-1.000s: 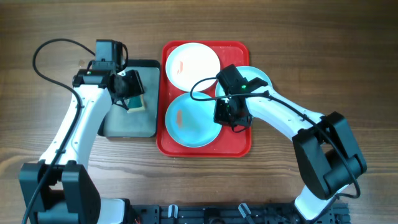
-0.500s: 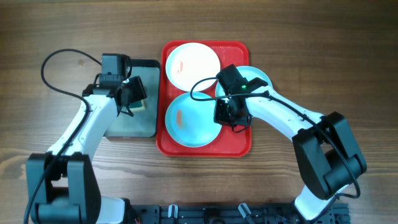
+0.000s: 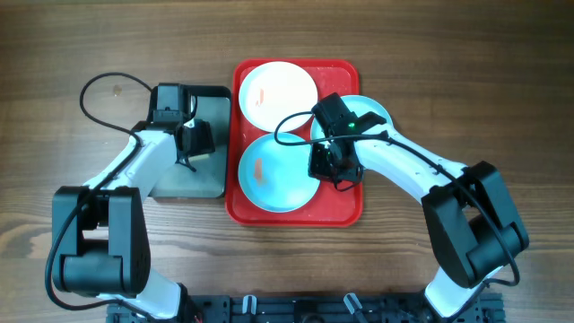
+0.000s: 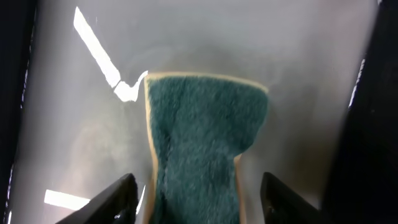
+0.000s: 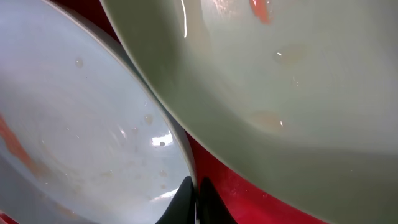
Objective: Clean dirty plates on tray and stack at the side
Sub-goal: 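Close the left gripper on the green sponge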
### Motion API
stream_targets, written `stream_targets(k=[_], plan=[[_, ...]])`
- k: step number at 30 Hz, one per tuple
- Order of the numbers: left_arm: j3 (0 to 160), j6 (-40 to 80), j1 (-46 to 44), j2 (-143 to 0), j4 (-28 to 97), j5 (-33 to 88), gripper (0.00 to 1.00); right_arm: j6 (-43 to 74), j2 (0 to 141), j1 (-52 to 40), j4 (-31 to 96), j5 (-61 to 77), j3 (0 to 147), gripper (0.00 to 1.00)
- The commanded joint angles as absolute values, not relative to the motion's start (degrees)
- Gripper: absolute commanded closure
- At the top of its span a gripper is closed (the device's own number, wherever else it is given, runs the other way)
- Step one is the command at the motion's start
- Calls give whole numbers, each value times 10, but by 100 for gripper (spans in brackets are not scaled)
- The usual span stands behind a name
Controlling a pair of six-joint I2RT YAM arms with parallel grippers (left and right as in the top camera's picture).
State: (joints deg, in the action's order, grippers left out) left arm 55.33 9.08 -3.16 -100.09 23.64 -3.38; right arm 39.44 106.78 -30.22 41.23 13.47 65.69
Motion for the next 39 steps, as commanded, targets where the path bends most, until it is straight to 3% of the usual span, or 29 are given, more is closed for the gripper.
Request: stream_targets(k=[1, 6, 12, 14, 16, 20, 22, 39], plan=[[551, 76, -31, -1006, 221, -33, 46, 405, 1078, -302, 411, 136, 652, 96], [551, 73, -31, -1017, 209, -33, 52, 404, 1078, -302, 412, 135, 652, 96], [551, 62, -31, -1033, 205, -34, 52, 404, 1078, -302, 411, 135, 652, 96], [551, 62, -31, -1033, 198, -43, 70, 404, 1078, -302, 411, 135, 652, 96], [551, 62, -31, -1032, 191, -46, 82, 404, 1078, -302, 411, 135, 652, 96], [551, 62, -31, -1031, 190, -46, 88, 404, 1078, -302, 411, 135, 652, 96], [551, 62, -31, -1026, 189, -48, 96, 404, 1078, -302, 411, 135, 652, 96], [551, 64, -31, -841, 243, -59, 96, 404, 1078, -302, 411, 136, 652, 96]])
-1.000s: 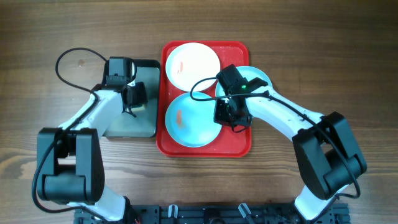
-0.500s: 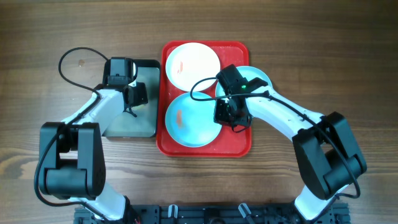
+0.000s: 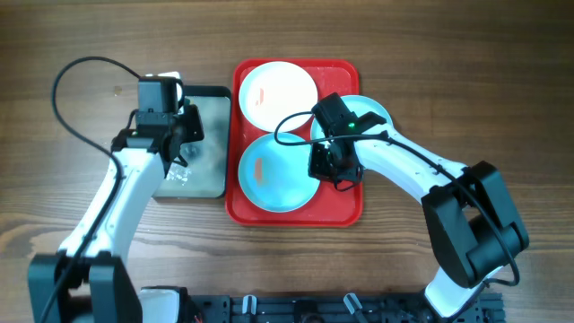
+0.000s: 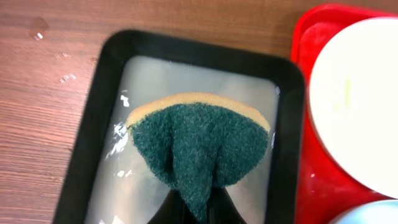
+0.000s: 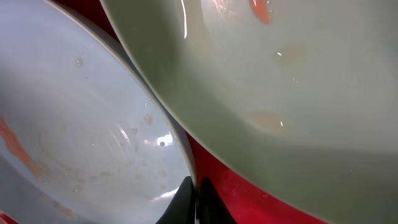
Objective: Clean dirty plates on tray and stack at the side
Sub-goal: 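Close the left gripper on the green sponge, then lift the sponge with the left gripper out of the water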
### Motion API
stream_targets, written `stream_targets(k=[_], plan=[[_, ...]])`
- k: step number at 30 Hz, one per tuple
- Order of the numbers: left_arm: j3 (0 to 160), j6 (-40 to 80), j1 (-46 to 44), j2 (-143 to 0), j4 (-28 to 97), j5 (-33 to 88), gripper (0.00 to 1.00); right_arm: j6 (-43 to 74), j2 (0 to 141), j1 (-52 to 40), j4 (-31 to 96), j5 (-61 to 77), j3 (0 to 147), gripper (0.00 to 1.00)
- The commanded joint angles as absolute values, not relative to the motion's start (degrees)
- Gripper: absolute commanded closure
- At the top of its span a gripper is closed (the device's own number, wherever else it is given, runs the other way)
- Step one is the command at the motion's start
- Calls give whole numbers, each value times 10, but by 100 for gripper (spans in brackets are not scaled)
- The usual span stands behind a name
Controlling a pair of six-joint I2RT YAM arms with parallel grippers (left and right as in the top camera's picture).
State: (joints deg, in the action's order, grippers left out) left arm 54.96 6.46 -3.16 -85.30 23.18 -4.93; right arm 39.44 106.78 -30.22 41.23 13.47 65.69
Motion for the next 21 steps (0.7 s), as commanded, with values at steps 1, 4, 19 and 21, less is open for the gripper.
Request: stream_targets(k=[1, 4, 19, 21], plan=[[551, 64, -31, -841, 250, -59, 96, 404, 1078, -302, 411, 136, 652, 96], [551, 64, -31, -841, 281, -59, 96, 393, 1078, -302, 410, 136, 652, 96], [551, 152, -31, -841, 284, -64, 96, 390, 1078, -302, 409, 136, 651, 96], [551, 152, -31, -841, 290, -66, 96, 390, 1078, -302, 409, 136, 651, 96]])
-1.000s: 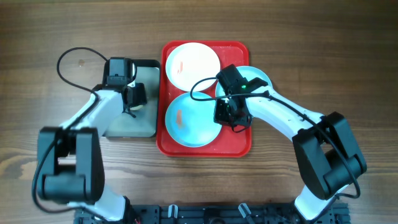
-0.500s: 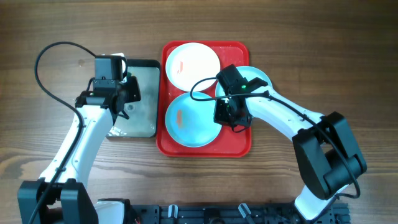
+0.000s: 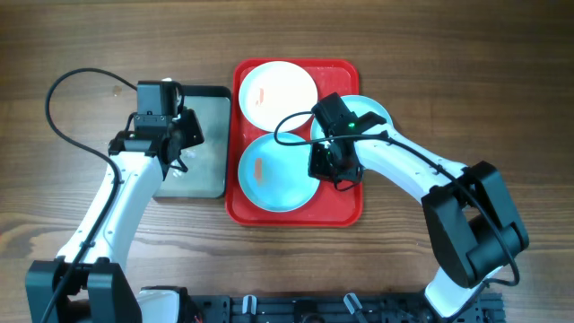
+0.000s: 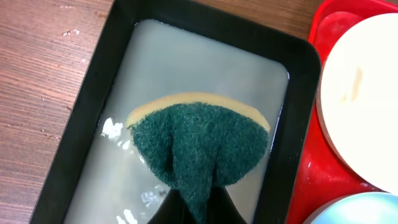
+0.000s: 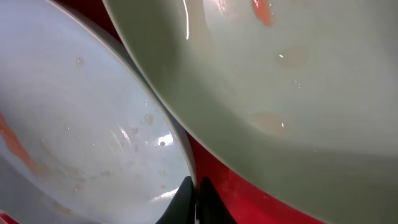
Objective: Clean dirty plates on tray and stack at the side
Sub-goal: 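Lift the sponge with the left gripper out of the water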
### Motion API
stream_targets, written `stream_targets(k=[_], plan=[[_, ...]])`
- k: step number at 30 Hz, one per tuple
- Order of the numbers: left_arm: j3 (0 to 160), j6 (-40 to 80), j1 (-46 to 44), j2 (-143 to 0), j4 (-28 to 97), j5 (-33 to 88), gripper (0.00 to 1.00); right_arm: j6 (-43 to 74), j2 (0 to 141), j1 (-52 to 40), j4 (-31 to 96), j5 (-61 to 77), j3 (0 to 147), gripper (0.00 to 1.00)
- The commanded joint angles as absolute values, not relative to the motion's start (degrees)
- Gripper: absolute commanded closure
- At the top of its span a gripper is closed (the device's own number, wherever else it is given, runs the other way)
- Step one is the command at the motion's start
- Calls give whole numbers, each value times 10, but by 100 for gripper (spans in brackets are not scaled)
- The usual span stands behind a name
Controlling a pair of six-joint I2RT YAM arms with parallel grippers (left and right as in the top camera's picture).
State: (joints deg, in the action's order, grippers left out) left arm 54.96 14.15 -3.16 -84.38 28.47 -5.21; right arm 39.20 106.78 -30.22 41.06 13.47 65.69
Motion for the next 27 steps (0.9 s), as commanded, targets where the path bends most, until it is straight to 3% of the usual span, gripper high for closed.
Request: stream_targets(k=[1, 15, 27], plan=[[551, 152, -31, -841, 294, -66, 96, 390, 1078, -302, 409, 136, 651, 96], [551, 18, -31, -842, 296, -56, 96, 390, 1078, -302, 409, 136, 651, 96], [551, -10, -31, -842, 295, -23, 96, 390, 1078, -302, 409, 136, 651, 96]])
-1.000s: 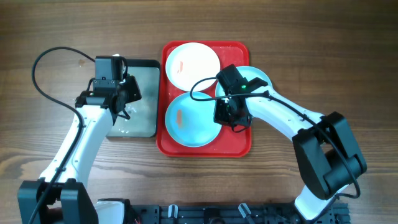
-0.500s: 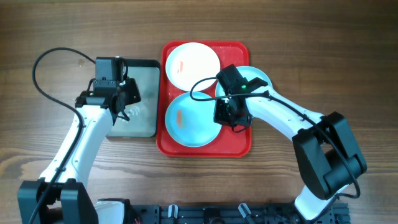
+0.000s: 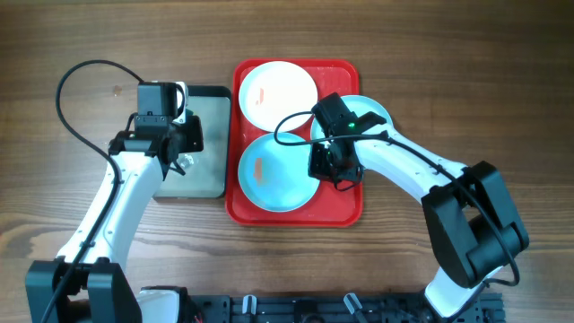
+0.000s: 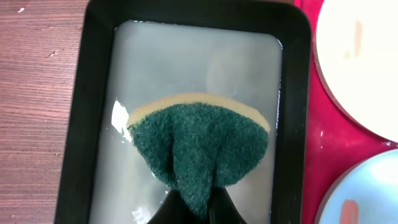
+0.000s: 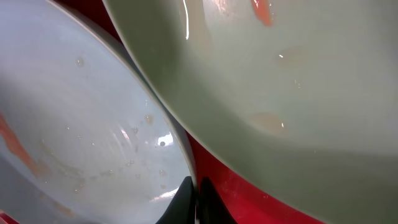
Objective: Clean dirty plates on tray and stack at the side
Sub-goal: 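Lift the sponge with the left gripper out of the water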
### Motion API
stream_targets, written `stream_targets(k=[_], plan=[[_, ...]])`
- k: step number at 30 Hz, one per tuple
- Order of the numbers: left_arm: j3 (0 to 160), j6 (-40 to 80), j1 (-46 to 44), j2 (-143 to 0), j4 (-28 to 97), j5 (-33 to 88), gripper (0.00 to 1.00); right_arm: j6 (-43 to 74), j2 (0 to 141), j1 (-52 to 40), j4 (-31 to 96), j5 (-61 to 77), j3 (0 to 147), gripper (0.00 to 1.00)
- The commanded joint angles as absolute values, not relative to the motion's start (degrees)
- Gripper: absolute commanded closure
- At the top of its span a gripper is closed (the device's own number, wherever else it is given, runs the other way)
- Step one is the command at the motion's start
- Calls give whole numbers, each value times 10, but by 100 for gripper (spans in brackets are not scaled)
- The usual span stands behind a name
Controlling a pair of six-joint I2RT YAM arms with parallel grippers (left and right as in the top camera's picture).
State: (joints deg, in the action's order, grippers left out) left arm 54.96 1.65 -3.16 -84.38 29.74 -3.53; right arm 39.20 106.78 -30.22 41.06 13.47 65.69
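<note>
The red tray (image 3: pixel 345 211) holds a white plate (image 3: pixel 278 94) at the far end, a light blue plate (image 3: pixel 273 170) in front and a teal plate (image 3: pixel 368 112) at the right. Each shows orange smears. My right gripper (image 5: pixel 195 198) is shut on the rim of the light blue plate (image 5: pixel 74 118), with the teal plate (image 5: pixel 280 81) just beyond. My left gripper (image 4: pixel 194 208) is shut on a green and yellow sponge (image 4: pixel 199 146), held folded above the black water tray (image 4: pixel 81 124).
The black water tray (image 3: pixel 193 184) lies on the wooden table directly left of the red tray. The left arm's cable (image 3: pixel 76 85) loops over the table at the far left. Water drops dot the wood beside the black tray.
My left gripper has shifted a little with the sponge, so the black tray and the white plate sit differently in its view. The right gripper and the plates have not moved.
First my left gripper stood open low over the sponge lying in the water tray. Later it was shut on the folded sponge, raised above the water. It has stayed above the tray since. All the while my right gripper held the light blue plate's rim.
</note>
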Motion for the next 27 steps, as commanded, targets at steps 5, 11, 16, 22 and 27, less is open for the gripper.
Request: stream_targets(k=[5, 11, 16, 22, 27], plan=[[551, -22, -31, -842, 303, -19, 96, 390, 1078, -302, 408, 136, 651, 96], [551, -72, -31, -842, 303, 23, 96, 390, 1078, -302, 408, 136, 651, 96], [551, -71, -30, -842, 308, 34, 96, 390, 1078, -302, 408, 136, 651, 96], [551, -22, -31, -842, 290, 37, 96, 390, 1078, -302, 408, 136, 651, 96], [551, 21, -27, -842, 273, 8, 96, 390, 1078, -302, 409, 136, 651, 96]])
